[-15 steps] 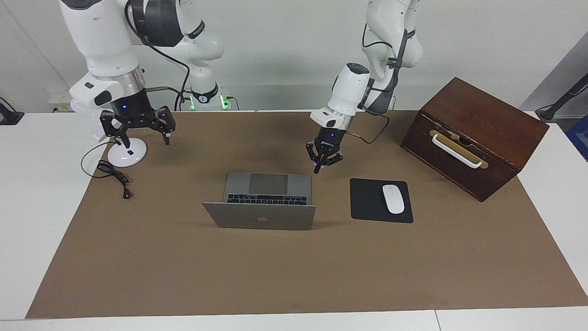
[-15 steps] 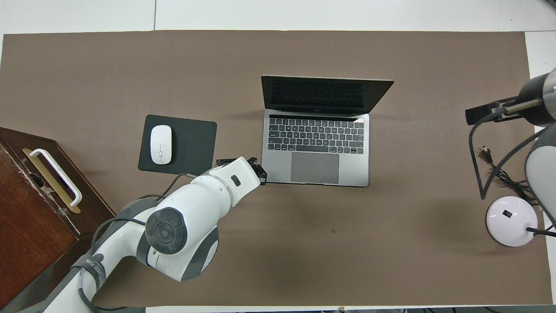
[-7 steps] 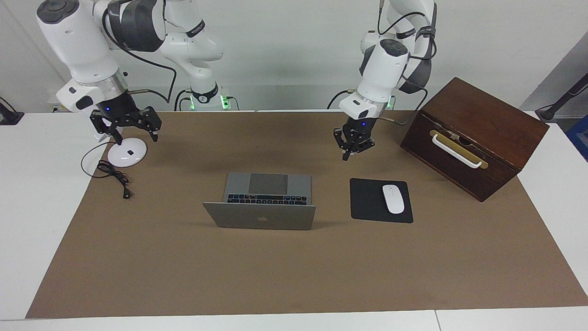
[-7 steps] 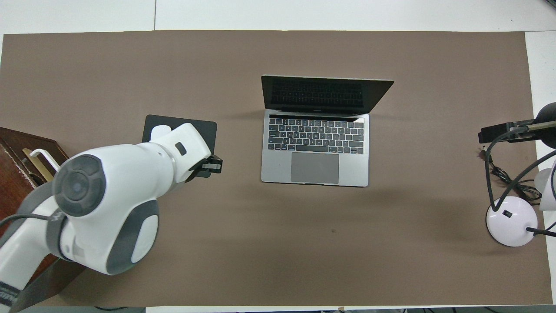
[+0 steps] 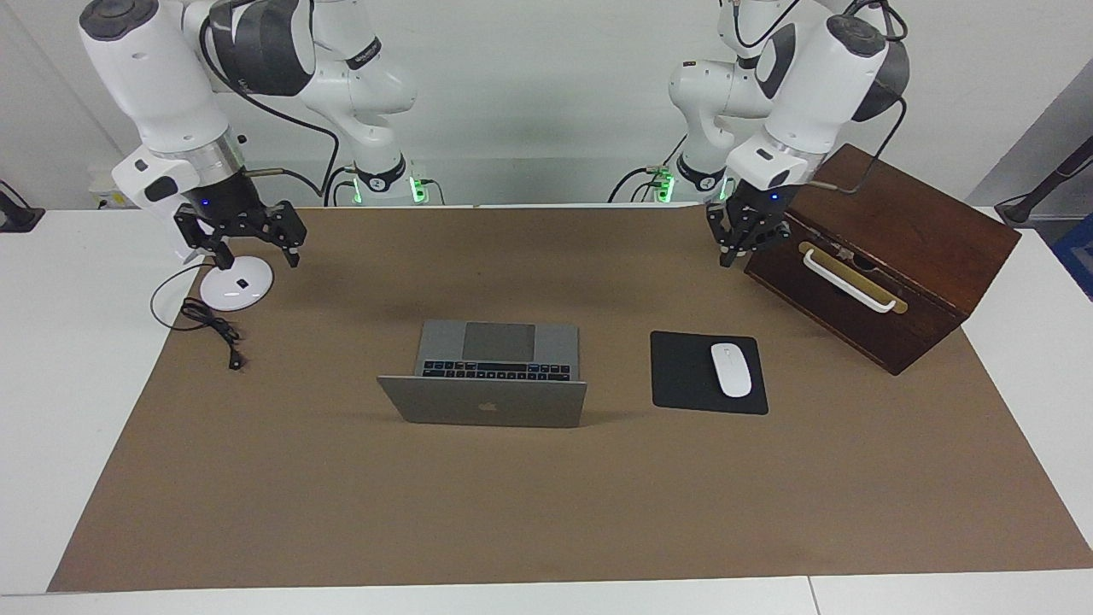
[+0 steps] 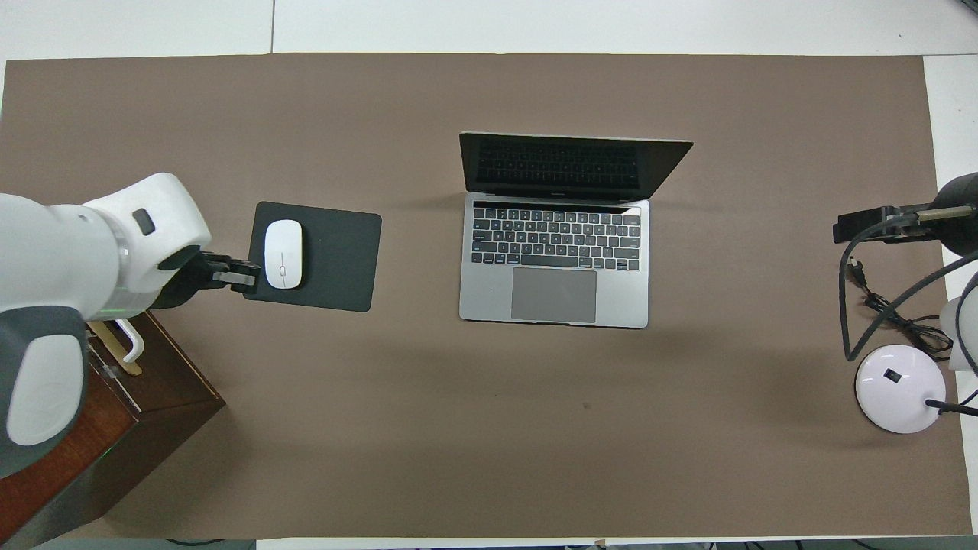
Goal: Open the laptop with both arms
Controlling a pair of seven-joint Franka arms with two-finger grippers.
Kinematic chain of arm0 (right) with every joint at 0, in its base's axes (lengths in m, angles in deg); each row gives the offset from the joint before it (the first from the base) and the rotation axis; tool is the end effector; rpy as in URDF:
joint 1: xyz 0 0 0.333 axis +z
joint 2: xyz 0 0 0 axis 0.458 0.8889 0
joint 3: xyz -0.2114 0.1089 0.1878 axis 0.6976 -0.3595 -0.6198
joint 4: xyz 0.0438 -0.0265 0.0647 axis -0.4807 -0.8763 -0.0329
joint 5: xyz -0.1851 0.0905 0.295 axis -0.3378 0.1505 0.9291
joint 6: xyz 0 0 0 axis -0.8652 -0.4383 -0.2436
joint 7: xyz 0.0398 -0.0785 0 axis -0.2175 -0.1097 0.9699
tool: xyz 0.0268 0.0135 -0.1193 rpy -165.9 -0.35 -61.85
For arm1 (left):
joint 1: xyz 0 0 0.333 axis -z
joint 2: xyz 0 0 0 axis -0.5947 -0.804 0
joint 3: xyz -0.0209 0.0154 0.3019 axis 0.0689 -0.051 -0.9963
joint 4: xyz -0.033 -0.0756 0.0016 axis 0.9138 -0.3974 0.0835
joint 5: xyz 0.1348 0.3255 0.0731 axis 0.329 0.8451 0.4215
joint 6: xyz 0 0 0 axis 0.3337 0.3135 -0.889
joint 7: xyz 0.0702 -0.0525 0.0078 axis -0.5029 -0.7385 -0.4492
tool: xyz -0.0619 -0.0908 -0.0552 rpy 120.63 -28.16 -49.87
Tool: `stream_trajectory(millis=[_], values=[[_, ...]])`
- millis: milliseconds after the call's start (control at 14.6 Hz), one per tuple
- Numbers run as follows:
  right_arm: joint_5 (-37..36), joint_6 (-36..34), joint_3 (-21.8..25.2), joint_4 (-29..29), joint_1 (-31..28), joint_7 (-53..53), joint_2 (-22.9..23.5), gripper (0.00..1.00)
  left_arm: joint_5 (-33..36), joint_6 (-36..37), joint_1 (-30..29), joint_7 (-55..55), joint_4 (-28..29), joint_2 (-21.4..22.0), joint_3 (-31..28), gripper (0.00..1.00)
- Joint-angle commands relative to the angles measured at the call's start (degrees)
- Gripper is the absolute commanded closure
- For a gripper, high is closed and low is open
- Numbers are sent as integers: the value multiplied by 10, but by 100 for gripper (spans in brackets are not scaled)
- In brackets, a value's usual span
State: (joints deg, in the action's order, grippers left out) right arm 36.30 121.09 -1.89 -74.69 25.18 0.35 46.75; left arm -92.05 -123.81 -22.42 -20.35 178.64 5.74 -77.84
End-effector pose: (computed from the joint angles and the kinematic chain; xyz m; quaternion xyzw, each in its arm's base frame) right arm 0.5124 -0.0229 0.5483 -0.9991 0.0083 -0.0407 0.0006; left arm 0.4734 -0.1234 0.5318 0.9849 -0.1436 0.0639 0.0731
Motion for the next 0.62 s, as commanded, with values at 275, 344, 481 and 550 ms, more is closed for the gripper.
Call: stream_trajectory(millis=[275,344,481,550], values=[[15,16,-2,-18,-4,-3,-11,0,7,64,-78,18,-36,11,7,0],[14,16,-2,-18,-4,-3,-11,0,18,73,-81,19,-38,13,6,0],[15,16,-2,-17,-4,-3,-11,0,34,86,-100,19,-52,13,6,0],[14,16,-2,-17,-4,-3,-11,0,33,98,-108,17,-66,12,7,0]])
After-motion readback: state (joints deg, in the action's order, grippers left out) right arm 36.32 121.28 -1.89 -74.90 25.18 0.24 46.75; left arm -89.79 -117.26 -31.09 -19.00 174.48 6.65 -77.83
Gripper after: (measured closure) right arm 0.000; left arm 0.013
